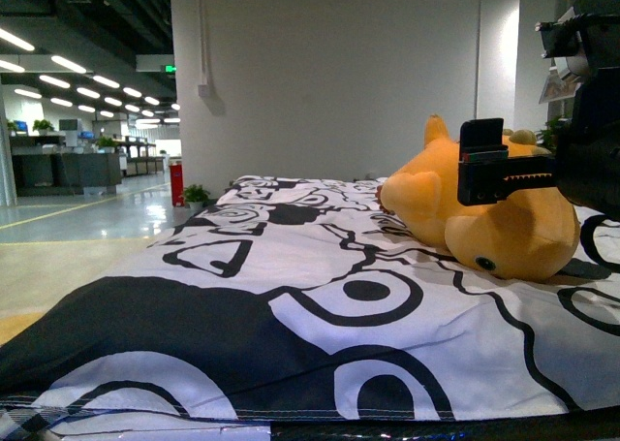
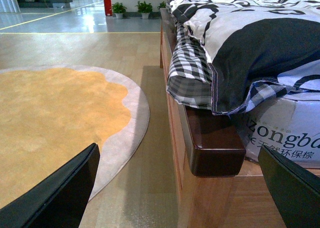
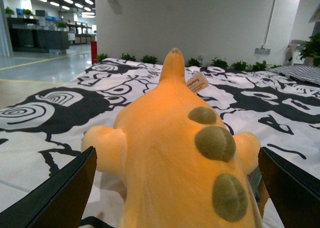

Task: Put away toys

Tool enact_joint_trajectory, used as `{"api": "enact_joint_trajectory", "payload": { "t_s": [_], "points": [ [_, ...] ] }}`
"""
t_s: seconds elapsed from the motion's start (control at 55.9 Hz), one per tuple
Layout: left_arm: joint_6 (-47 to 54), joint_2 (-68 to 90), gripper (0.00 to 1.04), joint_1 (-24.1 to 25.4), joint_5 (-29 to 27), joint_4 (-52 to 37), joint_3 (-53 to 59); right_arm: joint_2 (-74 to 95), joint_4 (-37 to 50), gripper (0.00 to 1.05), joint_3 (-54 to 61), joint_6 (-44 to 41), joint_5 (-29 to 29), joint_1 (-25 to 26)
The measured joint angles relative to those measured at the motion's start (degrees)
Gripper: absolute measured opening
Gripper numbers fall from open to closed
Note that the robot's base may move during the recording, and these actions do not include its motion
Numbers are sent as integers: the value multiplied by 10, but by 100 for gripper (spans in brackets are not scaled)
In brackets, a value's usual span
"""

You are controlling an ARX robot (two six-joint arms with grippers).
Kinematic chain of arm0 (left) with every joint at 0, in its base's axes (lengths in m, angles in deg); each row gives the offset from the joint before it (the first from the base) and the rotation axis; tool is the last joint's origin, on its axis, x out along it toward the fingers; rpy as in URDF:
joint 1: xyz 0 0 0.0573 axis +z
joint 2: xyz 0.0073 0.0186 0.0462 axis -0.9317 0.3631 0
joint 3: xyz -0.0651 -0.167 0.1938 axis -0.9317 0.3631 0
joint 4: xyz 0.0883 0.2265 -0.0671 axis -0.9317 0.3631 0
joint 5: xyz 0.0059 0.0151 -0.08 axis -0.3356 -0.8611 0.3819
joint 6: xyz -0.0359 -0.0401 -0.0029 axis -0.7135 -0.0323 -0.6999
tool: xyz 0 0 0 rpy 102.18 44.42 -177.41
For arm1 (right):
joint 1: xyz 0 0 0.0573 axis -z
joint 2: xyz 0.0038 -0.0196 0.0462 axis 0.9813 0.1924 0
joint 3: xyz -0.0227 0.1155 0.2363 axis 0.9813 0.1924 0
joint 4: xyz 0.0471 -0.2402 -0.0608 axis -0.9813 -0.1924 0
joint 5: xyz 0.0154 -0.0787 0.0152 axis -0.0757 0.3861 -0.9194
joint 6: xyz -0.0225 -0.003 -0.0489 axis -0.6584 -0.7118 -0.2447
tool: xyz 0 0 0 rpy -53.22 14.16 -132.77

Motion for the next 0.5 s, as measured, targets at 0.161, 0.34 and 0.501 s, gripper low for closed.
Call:
{"api": "enact_joint_trajectory", "payload": {
  "t_s": [0.161,0.34,0.501],
  "points": [
    [0,0,98,0,0,0,0,14,-27,98,-17,-6,-11,14],
    [0,0,98,0,0,0,0,36,-72,98,-48,-8,-21,24],
    [0,0,98,0,0,0,0,47,-129,98,-68,5,-39,24]
  ]
}}
